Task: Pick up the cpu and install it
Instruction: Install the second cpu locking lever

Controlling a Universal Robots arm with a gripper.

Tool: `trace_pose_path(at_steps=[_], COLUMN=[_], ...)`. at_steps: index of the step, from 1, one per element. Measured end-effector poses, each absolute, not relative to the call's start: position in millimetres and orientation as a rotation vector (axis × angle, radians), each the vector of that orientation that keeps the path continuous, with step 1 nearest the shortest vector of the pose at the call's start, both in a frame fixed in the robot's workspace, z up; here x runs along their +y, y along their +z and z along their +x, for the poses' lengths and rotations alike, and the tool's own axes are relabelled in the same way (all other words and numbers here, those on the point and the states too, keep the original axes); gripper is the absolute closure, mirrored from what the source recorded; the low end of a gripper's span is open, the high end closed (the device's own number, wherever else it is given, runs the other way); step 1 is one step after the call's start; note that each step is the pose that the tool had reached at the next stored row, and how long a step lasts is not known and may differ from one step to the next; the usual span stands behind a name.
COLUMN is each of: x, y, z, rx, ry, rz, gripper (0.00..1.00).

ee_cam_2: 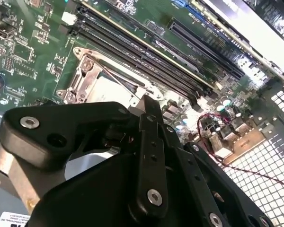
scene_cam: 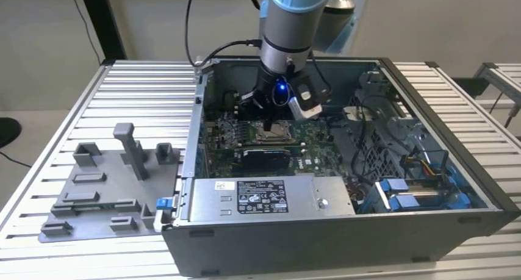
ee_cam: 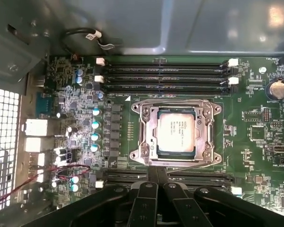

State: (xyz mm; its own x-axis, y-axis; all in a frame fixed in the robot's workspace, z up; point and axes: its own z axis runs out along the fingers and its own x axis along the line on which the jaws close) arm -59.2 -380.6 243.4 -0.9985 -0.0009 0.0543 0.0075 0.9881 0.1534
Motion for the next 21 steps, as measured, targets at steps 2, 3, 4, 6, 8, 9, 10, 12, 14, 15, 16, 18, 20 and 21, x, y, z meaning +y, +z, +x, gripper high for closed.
trace_pose_path(at_steps=[2,3,4,6,8,9,10,12,14,15,16,18,20,21], x=[-380,-380,-380,-380,-380,-379,-379,-379,-378,-377,-376,-375,-375,-375], y=[243,242,242,241,240,240,239,238,236,234,232,229,225,223], z=[-61,-62,-63,-65,-66,-67,-68,-71,-75,-78,-80,-84,-84,-84], rx=[-3.079,-3.079,-3.08,-3.08,-3.081,-3.081,-3.081,-3.081,-3.081,-3.081,-3.081,-3.081,-3.081,-3.081], ry=[-0.238,-0.239,-0.239,-0.239,-0.24,-0.24,-0.24,-0.241,-0.241,-0.241,-0.241,-0.241,-0.242,-0.243], rz=[-0.022,-0.031,-0.038,-0.055,-0.07,-0.077,-0.085,-0.099,-0.107,-0.109,-0.11,-0.111,-0.112,-0.112], gripper=[1.0,1.0,1.0,1.0,1.0,1.0,1.0,1.0,1.0,1.0,1.0,1.0,1.0,1.0])
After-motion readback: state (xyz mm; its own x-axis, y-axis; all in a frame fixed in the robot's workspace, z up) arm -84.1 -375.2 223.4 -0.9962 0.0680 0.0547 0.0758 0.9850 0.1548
